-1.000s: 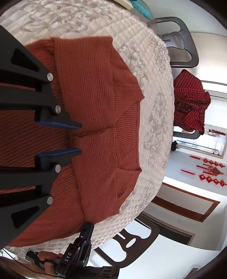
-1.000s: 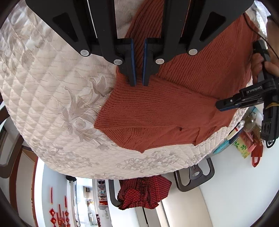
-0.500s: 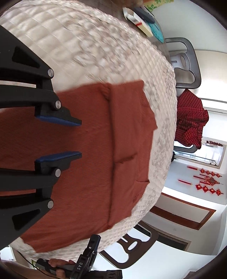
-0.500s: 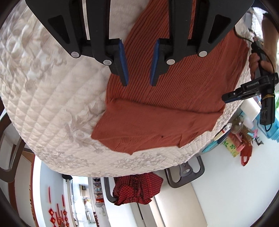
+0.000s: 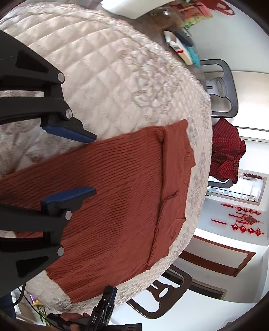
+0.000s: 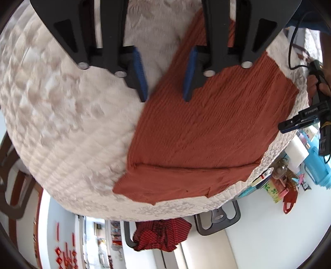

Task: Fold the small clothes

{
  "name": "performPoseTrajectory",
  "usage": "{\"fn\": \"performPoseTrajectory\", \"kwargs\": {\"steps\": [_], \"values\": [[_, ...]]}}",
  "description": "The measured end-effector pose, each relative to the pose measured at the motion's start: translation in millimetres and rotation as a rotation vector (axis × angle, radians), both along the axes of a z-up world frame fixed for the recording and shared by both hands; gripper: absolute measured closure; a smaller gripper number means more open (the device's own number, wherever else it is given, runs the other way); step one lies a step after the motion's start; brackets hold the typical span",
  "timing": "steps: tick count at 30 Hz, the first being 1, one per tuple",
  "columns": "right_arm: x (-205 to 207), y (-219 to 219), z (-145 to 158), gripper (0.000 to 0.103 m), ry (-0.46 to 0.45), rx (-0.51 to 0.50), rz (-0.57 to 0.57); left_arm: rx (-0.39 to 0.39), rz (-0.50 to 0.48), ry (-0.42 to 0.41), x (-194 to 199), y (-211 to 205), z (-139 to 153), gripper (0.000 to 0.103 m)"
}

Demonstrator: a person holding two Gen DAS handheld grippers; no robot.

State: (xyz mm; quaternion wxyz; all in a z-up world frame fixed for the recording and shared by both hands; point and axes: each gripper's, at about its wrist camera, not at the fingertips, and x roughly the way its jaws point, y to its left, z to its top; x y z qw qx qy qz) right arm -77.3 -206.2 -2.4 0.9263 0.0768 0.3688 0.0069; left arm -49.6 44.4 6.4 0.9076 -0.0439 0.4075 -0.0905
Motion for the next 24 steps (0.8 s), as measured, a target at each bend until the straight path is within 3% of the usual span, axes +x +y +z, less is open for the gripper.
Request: {"fn": "performPoseTrajectory", "kwargs": {"steps": [7, 24], "values": [[-18, 1, -2, 0.062, -0.016, 0.08, -0.002, -0.04, 0.018, 0.0, -16, -1, -4, 0.055], [-34, 8, -10, 0.062, -0.044, 0.258, 0.051, 0.008, 0.012, -0.023, -33, -23, -6, 0.055]]}}
